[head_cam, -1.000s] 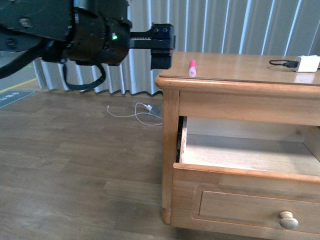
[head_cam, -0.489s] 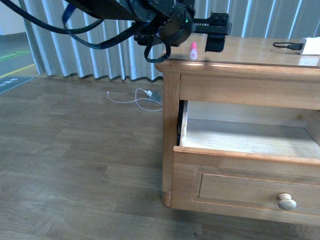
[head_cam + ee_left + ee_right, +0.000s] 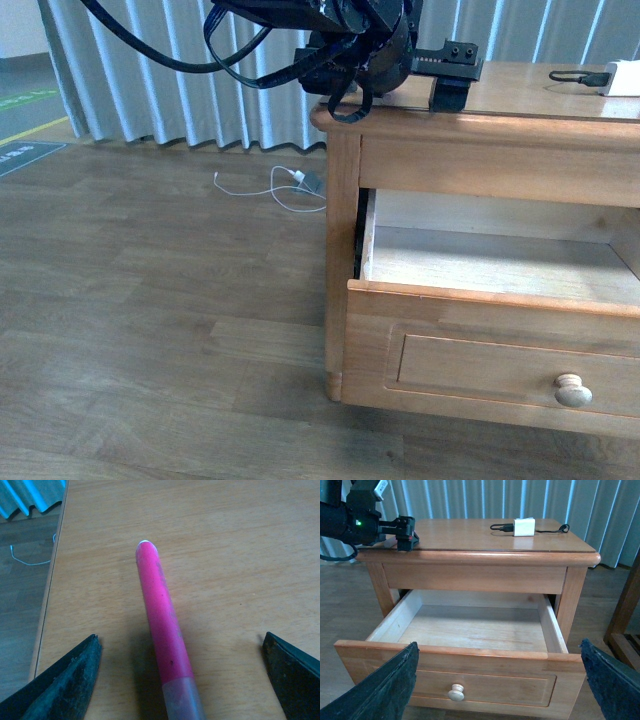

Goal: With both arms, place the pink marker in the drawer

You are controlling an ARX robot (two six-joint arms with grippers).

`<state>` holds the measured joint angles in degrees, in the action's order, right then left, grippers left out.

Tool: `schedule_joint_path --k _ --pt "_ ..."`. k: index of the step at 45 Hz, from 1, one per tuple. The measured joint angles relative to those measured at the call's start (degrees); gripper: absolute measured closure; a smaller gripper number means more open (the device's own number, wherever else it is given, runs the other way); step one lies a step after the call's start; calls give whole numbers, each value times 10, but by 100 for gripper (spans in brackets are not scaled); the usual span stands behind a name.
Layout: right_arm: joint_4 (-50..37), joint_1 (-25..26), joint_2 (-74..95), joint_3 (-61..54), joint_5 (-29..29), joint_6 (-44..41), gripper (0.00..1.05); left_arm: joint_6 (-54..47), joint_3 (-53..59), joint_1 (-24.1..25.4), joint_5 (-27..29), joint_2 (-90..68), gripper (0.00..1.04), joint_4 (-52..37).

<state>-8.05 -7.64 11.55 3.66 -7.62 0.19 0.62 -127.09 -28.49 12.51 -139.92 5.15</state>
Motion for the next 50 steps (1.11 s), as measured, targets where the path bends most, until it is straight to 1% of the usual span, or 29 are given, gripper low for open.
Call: schedule_joint_path --k 4,5,7,11,12,14,21,23,24,29,31,44,50 --pt "0 0 0 0 0 0 9 0 -35 2 2 -15 7 34" --pt "0 0 0 0 0 0 9 0 -47 2 2 -19 11 47" --pt "0 0 0 0 0 0 9 -1 -54 2 2 -20 17 58" --pt "0 0 0 0 0 0 9 -4 -63 2 0 -23 31 72" --pt "0 0 0 0 0 0 9 -4 -64 2 -1 -23 33 73" --pt "0 0 0 0 0 0 9 -6 -65 2 -3 -23 40 77" --pt "0 0 0 0 0 0 9 -8 -65 3 -5 -23 59 78" --pt "0 0 0 0 0 0 9 -10 -64 5 -5 -23 66 77" --pt "0 0 0 0 0 0 9 -12 -63 6 -5 -23 72 76" --pt "0 0 0 0 0 0 9 -19 -52 11 -10 -16 88 69" --pt "0 0 0 0 0 0 9 -21 -43 12 -15 -11 90 65" --pt "0 0 0 0 0 0 9 -31 42 21 -42 37 90 20" --pt "0 0 0 0 0 0 9 -36 129 25 -73 89 90 -24"
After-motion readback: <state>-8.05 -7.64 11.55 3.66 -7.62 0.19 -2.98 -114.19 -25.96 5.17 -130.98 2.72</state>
